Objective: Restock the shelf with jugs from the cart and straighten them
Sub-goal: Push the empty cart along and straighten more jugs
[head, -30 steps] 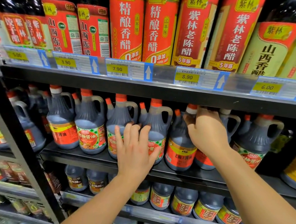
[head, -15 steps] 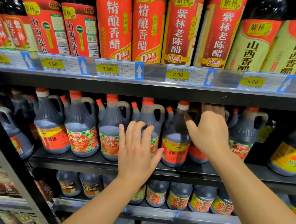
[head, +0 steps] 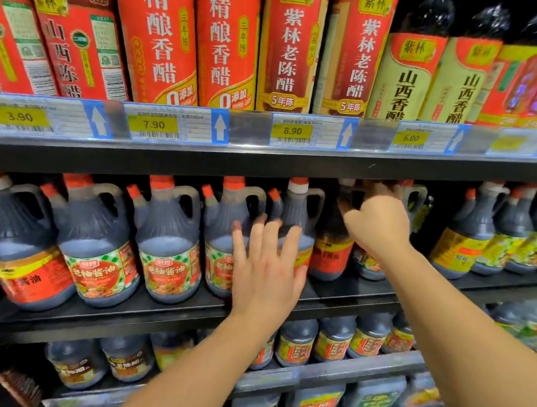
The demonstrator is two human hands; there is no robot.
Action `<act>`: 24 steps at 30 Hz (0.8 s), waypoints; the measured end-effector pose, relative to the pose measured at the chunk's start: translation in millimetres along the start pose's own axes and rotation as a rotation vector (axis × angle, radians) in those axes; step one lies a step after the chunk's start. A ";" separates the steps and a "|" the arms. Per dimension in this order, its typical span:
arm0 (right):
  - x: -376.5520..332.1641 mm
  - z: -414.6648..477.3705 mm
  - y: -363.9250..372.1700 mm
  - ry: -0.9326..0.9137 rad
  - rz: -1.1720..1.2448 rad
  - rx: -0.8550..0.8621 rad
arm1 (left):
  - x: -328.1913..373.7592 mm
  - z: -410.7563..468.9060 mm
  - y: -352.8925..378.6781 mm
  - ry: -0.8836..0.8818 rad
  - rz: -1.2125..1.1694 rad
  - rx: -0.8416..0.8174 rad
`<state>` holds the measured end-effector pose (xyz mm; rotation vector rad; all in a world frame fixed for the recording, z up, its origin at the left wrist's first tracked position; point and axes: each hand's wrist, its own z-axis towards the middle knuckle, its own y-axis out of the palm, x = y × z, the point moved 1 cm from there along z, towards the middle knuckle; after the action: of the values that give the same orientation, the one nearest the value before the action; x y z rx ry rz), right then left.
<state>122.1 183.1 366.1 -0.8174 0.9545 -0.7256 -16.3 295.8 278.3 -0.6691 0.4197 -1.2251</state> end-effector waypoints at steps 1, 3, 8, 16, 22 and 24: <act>0.3 0.7 1.0 0.001 -0.015 0.002 | -0.2 -0.6 1.8 -0.002 0.001 0.009; -0.1 2.6 3.9 0.003 -0.028 0.003 | 0.0 -1.3 4.9 -0.005 0.008 0.023; -8.4 11.3 8.4 -0.090 0.015 0.147 | 2.0 -1.1 9.8 -0.038 0.038 0.016; 0.1 22.2 6.5 -0.168 0.124 0.119 | 4.7 -1.6 11.7 -0.043 0.107 0.056; 9.7 13.6 -6.7 -0.324 0.223 0.078 | 9.2 -2.6 8.9 -0.068 0.135 0.039; 11.4 13.5 -7.9 -0.343 0.203 0.052 | 10.1 -2.5 7.5 -0.079 0.139 0.033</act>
<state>137.5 173.5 372.8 -0.7564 0.6940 -0.4154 -9.4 287.0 271.9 -0.6467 0.3731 -1.0685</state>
